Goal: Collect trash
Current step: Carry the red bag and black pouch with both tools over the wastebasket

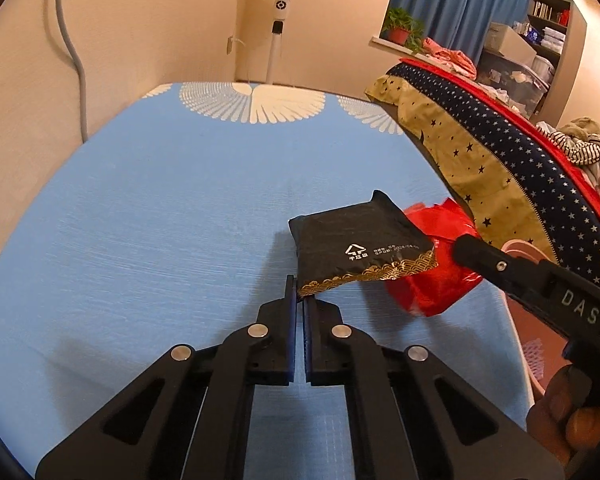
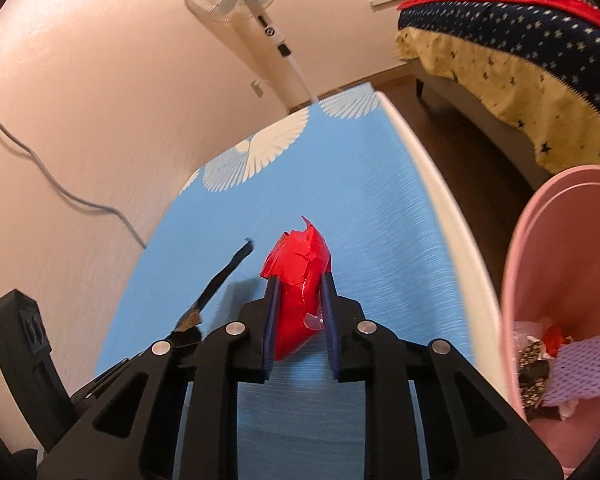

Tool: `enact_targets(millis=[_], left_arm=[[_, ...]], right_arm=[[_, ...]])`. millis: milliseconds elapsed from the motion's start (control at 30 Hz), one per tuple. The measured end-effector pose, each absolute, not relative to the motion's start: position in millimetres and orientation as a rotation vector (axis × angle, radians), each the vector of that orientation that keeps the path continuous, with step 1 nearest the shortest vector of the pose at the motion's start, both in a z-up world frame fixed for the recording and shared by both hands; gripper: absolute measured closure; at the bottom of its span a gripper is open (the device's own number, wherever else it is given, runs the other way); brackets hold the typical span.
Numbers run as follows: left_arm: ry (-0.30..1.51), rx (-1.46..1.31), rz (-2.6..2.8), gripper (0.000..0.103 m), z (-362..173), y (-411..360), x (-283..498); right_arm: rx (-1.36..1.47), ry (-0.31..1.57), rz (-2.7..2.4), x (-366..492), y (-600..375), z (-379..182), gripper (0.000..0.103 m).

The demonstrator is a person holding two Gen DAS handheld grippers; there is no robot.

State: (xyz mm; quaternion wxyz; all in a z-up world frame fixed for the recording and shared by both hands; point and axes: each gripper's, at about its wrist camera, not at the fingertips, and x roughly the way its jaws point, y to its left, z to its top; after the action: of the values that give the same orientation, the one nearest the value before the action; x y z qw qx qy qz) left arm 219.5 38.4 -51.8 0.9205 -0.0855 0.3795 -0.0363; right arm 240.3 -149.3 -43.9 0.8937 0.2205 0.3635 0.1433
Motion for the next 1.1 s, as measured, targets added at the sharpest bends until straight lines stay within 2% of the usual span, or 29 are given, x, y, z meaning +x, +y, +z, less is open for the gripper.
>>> enact_targets(millis=[633, 1100], left_arm=[[0.677, -0.168, -0.131, 0.101, -3, 30, 163], [0.651, -0.199, -0.222, 0.101, 11, 11, 149]], right_arm=[[0.357, 0.599, 0.179, 167, -188, 24, 0.083], [0.290, 0.512, 0.062, 118, -208, 63, 0.083]])
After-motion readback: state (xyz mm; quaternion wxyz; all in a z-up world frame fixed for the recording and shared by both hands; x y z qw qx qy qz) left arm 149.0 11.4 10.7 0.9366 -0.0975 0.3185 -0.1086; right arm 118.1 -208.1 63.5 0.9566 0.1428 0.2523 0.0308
